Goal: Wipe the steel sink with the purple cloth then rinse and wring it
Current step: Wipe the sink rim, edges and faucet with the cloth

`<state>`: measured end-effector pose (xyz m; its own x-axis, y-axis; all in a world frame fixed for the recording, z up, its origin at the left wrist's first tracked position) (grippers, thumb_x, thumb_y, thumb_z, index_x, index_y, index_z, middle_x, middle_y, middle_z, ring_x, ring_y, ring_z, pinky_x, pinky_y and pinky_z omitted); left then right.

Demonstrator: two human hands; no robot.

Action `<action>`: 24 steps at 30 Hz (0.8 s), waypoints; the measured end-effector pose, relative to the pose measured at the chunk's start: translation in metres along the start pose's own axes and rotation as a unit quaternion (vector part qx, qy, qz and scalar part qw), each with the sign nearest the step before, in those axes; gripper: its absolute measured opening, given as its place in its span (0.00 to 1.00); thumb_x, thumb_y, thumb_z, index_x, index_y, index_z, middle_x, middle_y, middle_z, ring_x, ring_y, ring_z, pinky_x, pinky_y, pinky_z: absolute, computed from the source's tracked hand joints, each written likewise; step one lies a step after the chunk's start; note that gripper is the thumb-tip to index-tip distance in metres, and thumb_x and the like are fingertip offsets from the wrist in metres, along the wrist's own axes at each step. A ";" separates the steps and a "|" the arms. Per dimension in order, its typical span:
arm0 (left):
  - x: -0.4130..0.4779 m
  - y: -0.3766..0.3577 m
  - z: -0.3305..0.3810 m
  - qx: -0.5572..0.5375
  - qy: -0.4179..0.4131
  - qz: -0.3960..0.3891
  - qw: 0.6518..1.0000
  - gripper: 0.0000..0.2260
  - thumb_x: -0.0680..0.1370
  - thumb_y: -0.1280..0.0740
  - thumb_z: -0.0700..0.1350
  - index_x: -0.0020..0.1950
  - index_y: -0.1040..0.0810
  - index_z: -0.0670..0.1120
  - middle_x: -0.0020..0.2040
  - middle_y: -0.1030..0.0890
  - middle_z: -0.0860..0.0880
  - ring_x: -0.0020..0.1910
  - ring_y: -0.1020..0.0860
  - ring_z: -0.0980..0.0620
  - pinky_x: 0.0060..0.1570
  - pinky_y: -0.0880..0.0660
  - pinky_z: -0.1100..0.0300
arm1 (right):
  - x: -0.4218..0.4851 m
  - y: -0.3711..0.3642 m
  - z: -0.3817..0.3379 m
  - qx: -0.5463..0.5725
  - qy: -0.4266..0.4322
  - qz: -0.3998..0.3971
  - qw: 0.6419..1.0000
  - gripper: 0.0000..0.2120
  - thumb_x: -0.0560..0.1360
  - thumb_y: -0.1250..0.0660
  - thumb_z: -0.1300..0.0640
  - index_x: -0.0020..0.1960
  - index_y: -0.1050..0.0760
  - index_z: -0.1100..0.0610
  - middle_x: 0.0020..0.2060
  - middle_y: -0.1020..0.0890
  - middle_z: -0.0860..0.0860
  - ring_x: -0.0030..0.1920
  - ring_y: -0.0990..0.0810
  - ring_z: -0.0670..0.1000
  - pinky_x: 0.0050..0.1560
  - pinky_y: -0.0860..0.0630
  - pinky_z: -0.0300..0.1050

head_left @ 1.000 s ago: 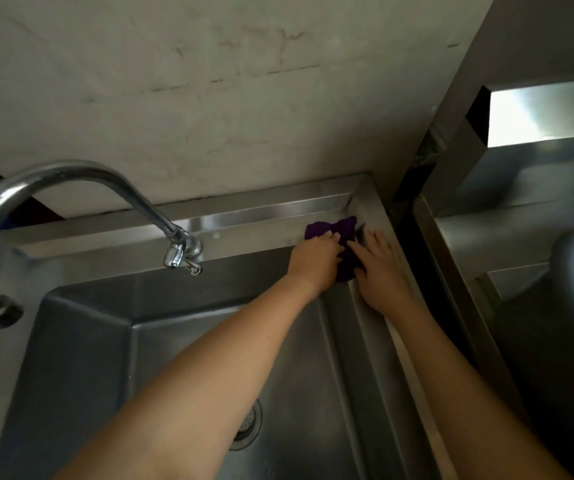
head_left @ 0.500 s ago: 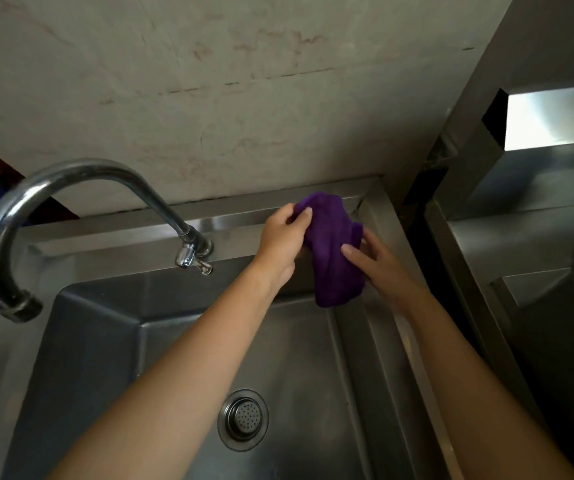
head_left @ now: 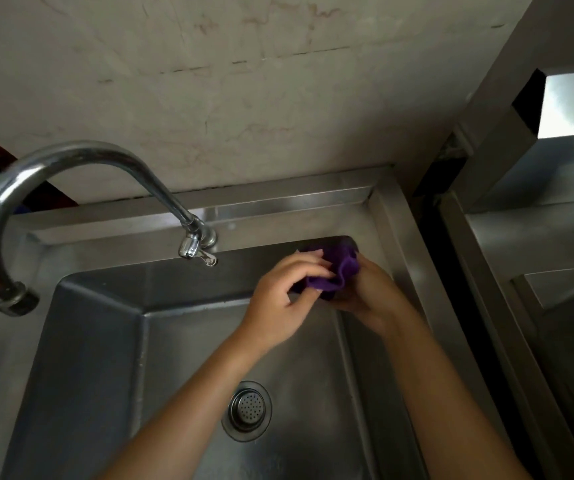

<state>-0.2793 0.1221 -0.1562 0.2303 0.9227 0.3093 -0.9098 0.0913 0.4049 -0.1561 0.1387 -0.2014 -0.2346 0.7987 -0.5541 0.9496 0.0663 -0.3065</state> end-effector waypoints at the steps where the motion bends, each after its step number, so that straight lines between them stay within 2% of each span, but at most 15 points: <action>1: -0.002 -0.001 -0.003 0.013 -0.010 -0.002 1.000 0.07 0.74 0.34 0.39 0.49 0.18 0.41 0.53 0.19 0.49 0.62 0.24 0.53 0.66 0.32 0.56 | -0.001 -0.003 -0.002 0.062 -0.003 -0.026 0.998 0.14 0.80 0.45 0.55 0.58 0.24 0.58 0.53 0.18 0.58 0.54 0.19 0.57 0.57 0.23 0.55; 3: -0.003 -0.003 -0.008 0.039 -0.020 -0.003 0.999 0.07 0.74 0.33 0.38 0.49 0.18 0.41 0.53 0.19 0.48 0.63 0.25 0.52 0.67 0.32 0.52 | -0.003 -0.008 -0.006 0.170 -0.017 -0.063 0.983 0.19 0.80 0.49 0.50 0.57 0.24 0.59 0.53 0.18 0.59 0.53 0.19 0.55 0.56 0.24 0.52; 4: -0.003 -0.003 -0.011 0.045 -0.018 -0.003 0.999 0.07 0.74 0.34 0.38 0.50 0.18 0.41 0.54 0.19 0.48 0.63 0.25 0.52 0.67 0.32 0.51 | -0.002 -0.010 -0.007 0.174 -0.020 -0.068 0.982 0.22 0.79 0.49 0.46 0.58 0.24 0.59 0.54 0.18 0.59 0.54 0.19 0.55 0.58 0.24 0.52; 5: -0.003 -0.002 -0.014 0.043 -0.013 -0.006 0.999 0.08 0.74 0.34 0.38 0.51 0.18 0.40 0.55 0.20 0.47 0.64 0.25 0.53 0.68 0.33 0.52 | 0.001 -0.013 -0.007 0.133 -0.012 -0.060 0.989 0.22 0.79 0.47 0.45 0.58 0.24 0.59 0.55 0.18 0.59 0.56 0.19 0.55 0.61 0.25 0.53; 6: -0.002 -0.001 -0.016 0.040 -0.002 -0.013 0.999 0.10 0.74 0.34 0.39 0.53 0.19 0.41 0.57 0.21 0.48 0.65 0.27 0.54 0.70 0.35 0.54 | 0.005 -0.014 -0.006 0.059 0.007 -0.037 0.998 0.18 0.78 0.42 0.47 0.57 0.23 0.58 0.54 0.17 0.58 0.56 0.19 0.55 0.62 0.26 0.54; 8: -0.005 0.003 -0.019 0.032 0.025 -0.033 0.999 0.15 0.74 0.35 0.41 0.60 0.22 0.42 0.64 0.25 0.50 0.69 0.31 0.55 0.72 0.39 0.59 | 0.013 -0.014 -0.013 -0.068 0.060 0.055 0.994 0.08 0.76 0.36 0.55 0.53 0.22 0.54 0.51 0.17 0.57 0.52 0.18 0.55 0.59 0.23 0.54; 9: -0.009 0.007 -0.022 0.034 0.037 -0.040 0.998 0.17 0.75 0.35 0.41 0.64 0.25 0.43 0.67 0.27 0.50 0.71 0.34 0.55 0.72 0.41 0.60 | 0.017 -0.015 -0.020 -0.103 0.090 0.090 0.986 0.07 0.76 0.35 0.58 0.53 0.23 0.54 0.51 0.17 0.57 0.51 0.18 0.54 0.57 0.22 0.52; 11: -0.021 0.019 -0.033 0.075 0.054 -0.027 0.995 0.20 0.77 0.37 0.41 0.69 0.30 0.44 0.71 0.31 0.49 0.74 0.38 0.55 0.73 0.41 0.60 | 0.029 -0.021 -0.036 -0.144 0.157 0.120 0.970 0.10 0.75 0.34 0.60 0.56 0.24 0.55 0.51 0.18 0.55 0.52 0.19 0.53 0.55 0.22 0.49; 13: -0.030 0.034 -0.047 0.149 0.086 0.001 0.985 0.20 0.78 0.38 0.41 0.71 0.32 0.45 0.72 0.31 0.48 0.73 0.36 0.54 0.71 0.37 0.57 | 0.043 -0.029 -0.050 -0.176 0.205 0.127 0.954 0.16 0.74 0.33 0.61 0.61 0.27 0.56 0.53 0.19 0.53 0.54 0.21 0.51 0.56 0.24 0.46; 15: -0.034 0.050 -0.060 0.186 0.168 0.035 0.967 0.19 0.78 0.37 0.40 0.69 0.29 0.45 0.66 0.24 0.46 0.66 0.27 0.50 0.63 0.29 0.58 | 0.061 -0.043 -0.057 -0.215 0.230 0.114 0.942 0.19 0.73 0.33 0.63 0.64 0.29 0.56 0.55 0.21 0.51 0.55 0.23 0.49 0.56 0.25 0.43; 17: -0.036 0.066 -0.067 0.193 0.276 0.067 0.939 0.13 0.77 0.36 0.40 0.61 0.22 0.46 0.56 0.18 0.47 0.54 0.20 0.49 0.54 0.28 0.63 | 0.073 -0.059 -0.058 -0.284 0.255 0.083 0.921 0.20 0.73 0.34 0.66 0.64 0.29 0.57 0.54 0.23 0.50 0.54 0.25 0.47 0.57 0.26 0.42; 19: -0.045 0.082 -0.067 0.135 0.362 0.082 0.919 0.08 0.76 0.34 0.41 0.50 0.18 0.50 0.48 0.16 0.49 0.48 0.19 0.52 0.50 0.26 0.64 | 0.080 -0.070 -0.060 -0.321 0.289 0.058 0.900 0.20 0.72 0.35 0.68 0.63 0.28 0.59 0.53 0.23 0.49 0.54 0.25 0.46 0.57 0.26 0.41; 21: -0.053 0.102 -0.050 0.059 0.382 0.149 0.910 0.03 0.74 0.31 0.45 0.45 0.20 0.53 0.44 0.16 0.51 0.44 0.18 0.52 0.51 0.22 0.56 | 0.084 -0.075 -0.063 -0.324 0.322 0.045 0.889 0.20 0.71 0.35 0.69 0.62 0.28 0.59 0.52 0.23 0.49 0.53 0.25 0.47 0.55 0.26 0.35; 22: -0.053 0.117 -0.038 0.054 0.371 0.205 0.904 0.05 0.73 0.29 0.46 0.48 0.21 0.52 0.45 0.16 0.51 0.43 0.18 0.55 0.51 0.22 0.55 | 0.085 -0.076 -0.065 -0.324 0.330 0.040 0.886 0.20 0.71 0.35 0.69 0.62 0.28 0.58 0.53 0.23 0.49 0.54 0.25 0.47 0.54 0.27 0.32; 24: -0.042 0.145 -0.027 0.051 0.330 0.300 0.894 0.18 0.72 0.28 0.47 0.60 0.26 0.47 0.53 0.20 0.51 0.43 0.21 0.67 0.51 0.25 0.70 | 0.091 -0.079 -0.070 -0.326 0.335 0.034 0.883 0.20 0.71 0.36 0.69 0.61 0.27 0.57 0.54 0.24 0.48 0.55 0.25 0.47 0.55 0.27 0.36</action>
<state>-0.4302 0.1070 -0.1338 -0.5724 0.8174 -0.0652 -0.7574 -0.4966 0.4238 -0.2381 0.2479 -0.1738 -0.2042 0.9744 0.0945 0.9257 0.1608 0.3424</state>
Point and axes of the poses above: each hand's wrist, its own x-axis towards the middle knuckle, its own y-axis out of the back of the hand, z = x × y, the point moved 6 cm from there along x, towards the middle knuckle
